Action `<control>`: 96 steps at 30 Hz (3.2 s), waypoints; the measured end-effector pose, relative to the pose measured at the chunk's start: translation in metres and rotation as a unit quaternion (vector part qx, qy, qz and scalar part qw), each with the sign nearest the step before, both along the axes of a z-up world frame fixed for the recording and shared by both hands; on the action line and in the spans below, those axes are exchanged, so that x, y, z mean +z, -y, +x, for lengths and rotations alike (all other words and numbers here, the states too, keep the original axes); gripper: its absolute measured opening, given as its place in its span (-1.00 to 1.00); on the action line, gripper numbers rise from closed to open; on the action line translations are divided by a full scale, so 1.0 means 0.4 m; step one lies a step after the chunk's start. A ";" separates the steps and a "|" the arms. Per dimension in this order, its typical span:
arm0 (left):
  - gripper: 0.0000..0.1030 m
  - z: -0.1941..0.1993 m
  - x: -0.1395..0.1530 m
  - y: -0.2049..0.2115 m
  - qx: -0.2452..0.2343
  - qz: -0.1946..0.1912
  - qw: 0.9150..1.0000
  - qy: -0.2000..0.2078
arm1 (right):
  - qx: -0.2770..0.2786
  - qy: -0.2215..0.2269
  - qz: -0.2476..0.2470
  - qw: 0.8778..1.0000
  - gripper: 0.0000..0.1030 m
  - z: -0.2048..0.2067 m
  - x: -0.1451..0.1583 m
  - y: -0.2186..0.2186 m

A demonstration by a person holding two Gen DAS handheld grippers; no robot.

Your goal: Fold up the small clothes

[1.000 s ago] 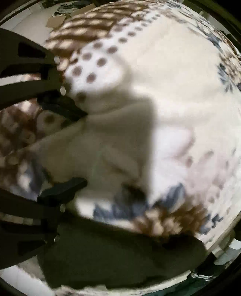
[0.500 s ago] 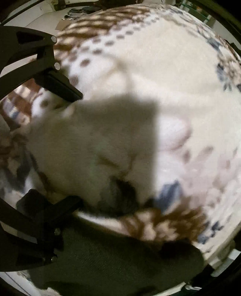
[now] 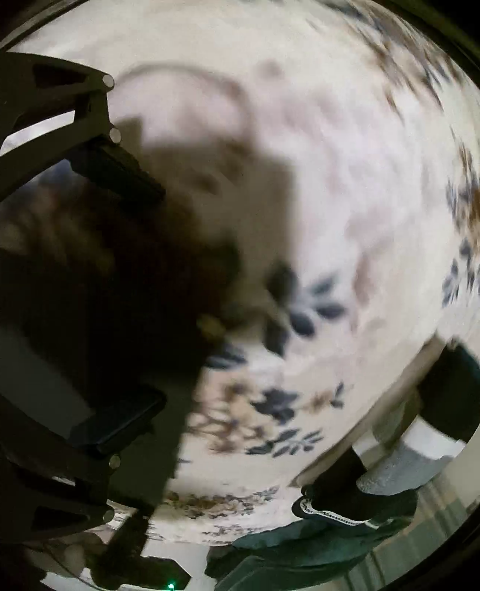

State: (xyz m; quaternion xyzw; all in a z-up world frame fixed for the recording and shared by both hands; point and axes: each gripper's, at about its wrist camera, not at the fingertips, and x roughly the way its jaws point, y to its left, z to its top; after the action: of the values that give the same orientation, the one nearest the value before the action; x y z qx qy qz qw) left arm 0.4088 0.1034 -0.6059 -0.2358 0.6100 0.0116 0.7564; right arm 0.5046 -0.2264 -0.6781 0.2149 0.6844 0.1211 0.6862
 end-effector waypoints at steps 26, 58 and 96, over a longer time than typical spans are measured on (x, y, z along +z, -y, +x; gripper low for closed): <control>0.55 -0.290 0.144 -0.001 0.017 0.136 0.990 -0.015 | -0.030 -0.123 0.077 0.989 0.03 -0.360 0.057 0.139; 1.00 -0.267 0.080 -0.080 0.046 0.041 0.997 -0.037 | -0.129 -0.043 0.030 0.990 0.01 -0.409 0.057 0.255; 0.35 -0.347 0.004 0.004 0.035 0.100 0.991 -0.083 | -0.067 -0.140 0.018 0.988 -0.33 -0.434 -0.001 0.141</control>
State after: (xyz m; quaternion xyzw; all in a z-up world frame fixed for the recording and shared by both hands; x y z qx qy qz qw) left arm 0.2702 0.1018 -0.6043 -0.1786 0.6579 0.1188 0.7219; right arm 0.3308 -0.2830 -0.6786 0.2873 0.7556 0.0555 0.5860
